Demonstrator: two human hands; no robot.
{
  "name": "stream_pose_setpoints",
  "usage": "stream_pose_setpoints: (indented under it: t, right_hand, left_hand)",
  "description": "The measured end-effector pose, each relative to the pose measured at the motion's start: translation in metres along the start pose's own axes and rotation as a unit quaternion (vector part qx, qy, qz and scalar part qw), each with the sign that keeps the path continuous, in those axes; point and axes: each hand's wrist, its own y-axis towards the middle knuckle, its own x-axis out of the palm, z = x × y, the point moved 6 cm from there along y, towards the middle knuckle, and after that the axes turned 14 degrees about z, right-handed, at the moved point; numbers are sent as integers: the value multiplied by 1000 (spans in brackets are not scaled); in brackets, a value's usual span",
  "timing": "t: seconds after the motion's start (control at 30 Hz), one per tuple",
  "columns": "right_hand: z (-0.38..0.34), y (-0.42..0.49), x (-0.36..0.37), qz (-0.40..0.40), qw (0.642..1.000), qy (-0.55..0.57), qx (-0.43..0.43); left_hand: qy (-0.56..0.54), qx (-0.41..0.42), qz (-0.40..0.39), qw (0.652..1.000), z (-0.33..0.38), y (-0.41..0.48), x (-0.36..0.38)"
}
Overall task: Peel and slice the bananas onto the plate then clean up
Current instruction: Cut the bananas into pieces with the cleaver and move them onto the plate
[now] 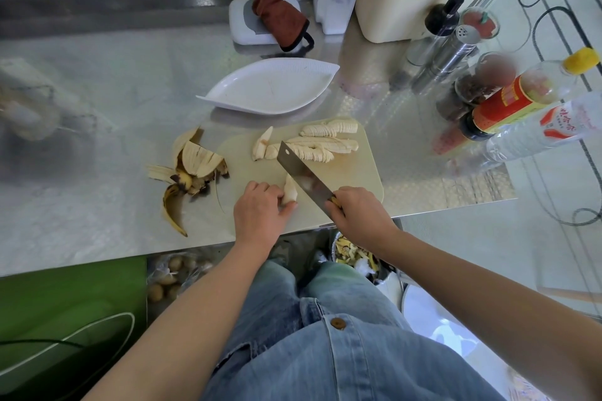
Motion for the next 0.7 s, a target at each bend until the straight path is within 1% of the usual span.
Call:
stream_pose_setpoints:
  t: [0.23, 0.5, 0.57, 0.7]
  right_hand:
    - [0, 3, 0, -7, 1000, -3, 3]
    - [7, -7, 10, -37, 999, -5, 15]
    - [8, -6, 10, -32, 999, -7, 12]
    - [6, -2, 0, 6, 1000, 8, 13]
  left_hand:
    - [2, -2, -2, 1000, 0, 0, 0]
    - [1, -9, -14, 1000, 0, 1, 0]
    - [3, -8, -16, 1000, 0, 1, 0]
    - [7, -5, -15, 1000, 0, 2, -1]
